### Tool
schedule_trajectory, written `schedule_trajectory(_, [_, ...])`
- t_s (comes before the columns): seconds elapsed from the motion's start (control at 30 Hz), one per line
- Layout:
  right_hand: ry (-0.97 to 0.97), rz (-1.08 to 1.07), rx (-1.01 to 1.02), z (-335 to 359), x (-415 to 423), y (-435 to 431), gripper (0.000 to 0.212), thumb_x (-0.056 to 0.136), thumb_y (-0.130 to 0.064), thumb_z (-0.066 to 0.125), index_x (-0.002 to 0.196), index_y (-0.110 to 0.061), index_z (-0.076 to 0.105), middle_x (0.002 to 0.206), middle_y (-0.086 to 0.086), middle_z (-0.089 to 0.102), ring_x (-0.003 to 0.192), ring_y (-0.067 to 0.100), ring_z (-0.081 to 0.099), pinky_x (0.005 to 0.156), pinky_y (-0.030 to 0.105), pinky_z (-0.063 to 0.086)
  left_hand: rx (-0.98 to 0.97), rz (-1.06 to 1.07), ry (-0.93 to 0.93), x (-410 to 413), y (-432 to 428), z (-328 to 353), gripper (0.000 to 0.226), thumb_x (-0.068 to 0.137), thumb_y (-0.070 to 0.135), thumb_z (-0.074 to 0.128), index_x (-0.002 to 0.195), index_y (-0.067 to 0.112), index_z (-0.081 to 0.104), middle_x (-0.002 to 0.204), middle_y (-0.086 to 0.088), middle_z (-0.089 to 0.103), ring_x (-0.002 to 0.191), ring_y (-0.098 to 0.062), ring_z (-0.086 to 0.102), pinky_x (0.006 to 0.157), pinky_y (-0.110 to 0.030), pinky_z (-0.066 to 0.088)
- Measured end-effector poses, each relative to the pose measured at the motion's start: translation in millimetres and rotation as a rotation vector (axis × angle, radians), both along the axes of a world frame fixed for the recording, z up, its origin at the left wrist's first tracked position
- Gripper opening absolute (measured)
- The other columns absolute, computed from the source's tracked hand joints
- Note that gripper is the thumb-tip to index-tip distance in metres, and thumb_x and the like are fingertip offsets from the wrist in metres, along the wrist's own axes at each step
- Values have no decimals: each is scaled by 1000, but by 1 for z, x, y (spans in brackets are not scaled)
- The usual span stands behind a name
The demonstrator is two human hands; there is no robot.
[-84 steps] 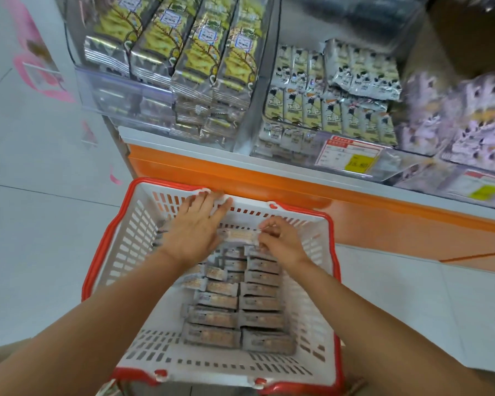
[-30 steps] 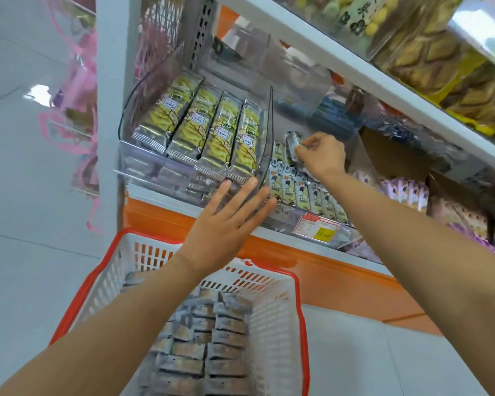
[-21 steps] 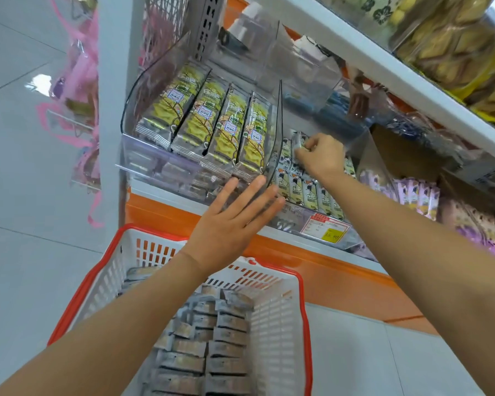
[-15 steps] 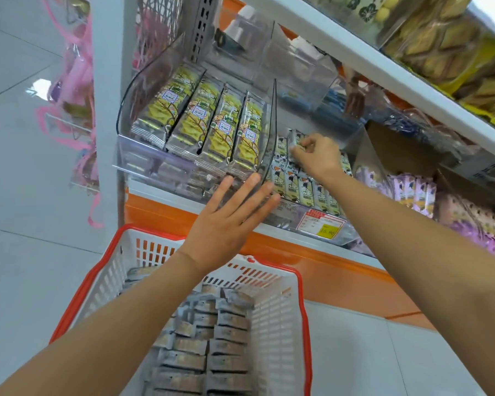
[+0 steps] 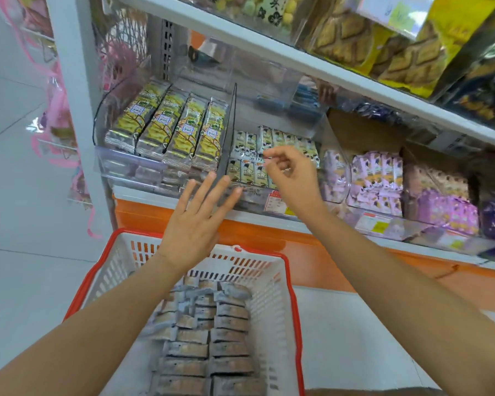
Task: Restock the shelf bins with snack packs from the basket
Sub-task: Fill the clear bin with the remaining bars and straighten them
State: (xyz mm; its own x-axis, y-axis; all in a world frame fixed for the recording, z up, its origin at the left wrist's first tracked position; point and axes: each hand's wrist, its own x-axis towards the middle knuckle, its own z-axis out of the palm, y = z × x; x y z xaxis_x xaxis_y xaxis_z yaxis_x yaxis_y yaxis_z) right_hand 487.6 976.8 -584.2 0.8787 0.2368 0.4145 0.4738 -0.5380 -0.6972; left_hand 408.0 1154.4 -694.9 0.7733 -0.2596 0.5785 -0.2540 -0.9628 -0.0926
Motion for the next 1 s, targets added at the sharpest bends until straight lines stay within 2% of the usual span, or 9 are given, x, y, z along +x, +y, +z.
schedule_trajectory(0.1, [8,72,44,-9,-34,-6,12,93,-9,59,100,-16,67,79,-6,60,67,7,54,59,20,46,-15,8,86,-12,3,-11,87,71,10,70,151,15,36,150,-18,35,141,-39,29,115,-55,22])
schedule_trajectory(0.2, [67,125,45,-34,-57,-10,15,93,-8,58,97,-19,67,79,2,64,67,17,57,60,32,48,12,24,221,-22,6,-22,84,62,10,73,142,10,47,133,-19,45,128,-39,40,108,-52,29])
schedule_trajectory(0.37, [194,153,-49,-101,-77,-13,15,90,-8,61,100,-16,69,79,-6,64,63,7,54,60,19,43,35,14,440,-27,18,-54,78,61,13,78,135,10,54,133,-16,54,128,-37,44,107,-53,32])
schedule_trajectory(0.43, [278,138,-108,-133,-81,-14,16,90,-9,62,101,-17,69,81,-9,62,62,5,53,62,17,42,70,33,539,-29,23,-66,79,72,18,75,145,15,44,144,-12,47,138,-34,35,114,-52,26])
schedule_trajectory(0.53, [425,91,-196,-179,-84,-17,17,91,-11,61,106,-16,67,86,-5,62,64,6,56,67,24,48,98,89,663,-29,31,-86,78,91,29,59,156,21,18,161,-8,22,150,-27,13,121,-46,6])
schedule_trajectory(0.67, [555,18,-265,-227,-81,-23,16,93,-12,60,108,-12,66,85,-2,63,64,4,54,64,20,44,124,150,772,-25,37,-102,79,98,36,49,157,22,-2,165,-6,-3,151,-25,-6,121,-43,-4])
schedule_trajectory(0.77, [594,-31,-321,-258,-78,-29,18,94,-18,58,111,-13,64,95,3,67,74,11,59,69,25,49,82,151,732,-22,40,-116,84,97,32,52,156,21,-7,165,-6,1,152,-24,-2,120,-43,-7])
schedule_trajectory(0.9, [716,-74,-423,-292,-76,-38,31,94,-23,59,125,-21,56,118,2,59,92,15,60,82,30,52,53,115,587,-19,43,-138,87,83,23,70,155,15,22,158,-13,30,147,-31,23,119,-44,-8])
schedule_trajectory(1.0, [764,-66,-516,-310,-74,-38,46,92,-21,62,136,-25,48,138,3,48,116,21,55,93,29,47,17,111,526,-16,42,-153,91,72,13,77,151,10,32,150,-18,40,142,-35,27,119,-47,1])
